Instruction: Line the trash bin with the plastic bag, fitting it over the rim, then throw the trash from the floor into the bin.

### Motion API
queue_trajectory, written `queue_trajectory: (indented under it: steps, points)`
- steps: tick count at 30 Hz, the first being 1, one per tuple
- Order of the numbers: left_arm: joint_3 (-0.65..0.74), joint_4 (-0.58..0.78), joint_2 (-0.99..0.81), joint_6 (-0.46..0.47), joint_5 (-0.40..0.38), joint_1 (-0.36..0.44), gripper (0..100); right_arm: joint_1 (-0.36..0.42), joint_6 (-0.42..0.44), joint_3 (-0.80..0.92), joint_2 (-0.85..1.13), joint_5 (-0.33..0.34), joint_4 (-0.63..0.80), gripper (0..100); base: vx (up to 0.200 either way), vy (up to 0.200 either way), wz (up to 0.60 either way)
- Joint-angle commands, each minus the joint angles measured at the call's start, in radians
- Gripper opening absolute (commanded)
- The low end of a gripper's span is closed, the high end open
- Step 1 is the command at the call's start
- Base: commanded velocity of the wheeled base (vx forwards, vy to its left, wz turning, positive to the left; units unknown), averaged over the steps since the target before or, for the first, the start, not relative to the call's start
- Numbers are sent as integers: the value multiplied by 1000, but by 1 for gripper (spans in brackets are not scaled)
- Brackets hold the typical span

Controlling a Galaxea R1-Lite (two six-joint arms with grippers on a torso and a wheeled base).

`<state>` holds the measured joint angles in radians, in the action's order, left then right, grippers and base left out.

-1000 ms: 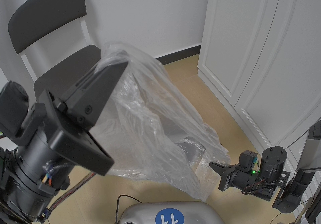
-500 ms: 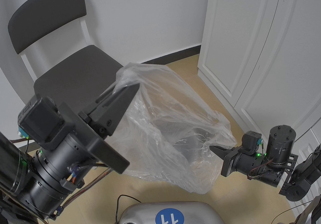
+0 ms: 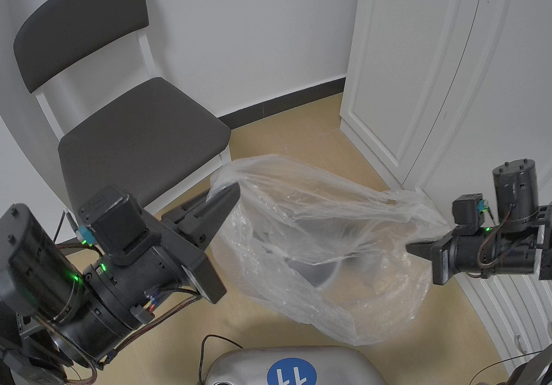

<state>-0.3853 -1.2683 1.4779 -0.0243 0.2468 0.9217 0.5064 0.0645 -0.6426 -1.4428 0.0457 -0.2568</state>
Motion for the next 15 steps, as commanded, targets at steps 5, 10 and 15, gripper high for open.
queue_trajectory:
  steps: [5, 10, 15]
  points:
    - [25, 256, -19, 86, -1, -222, 0, -216, -166, -94, 226, 37, 205, 0, 0, 0, 0]
    - [62, 297, -25, 156, -1, -264, 0, -243, -166, -92, 234, 39, 205, 0, 0, 0, 0]
    - [82, 299, -5, 173, -3, -279, 0, -247, -166, -86, 228, 40, 189, 0, 0, 0, 0]
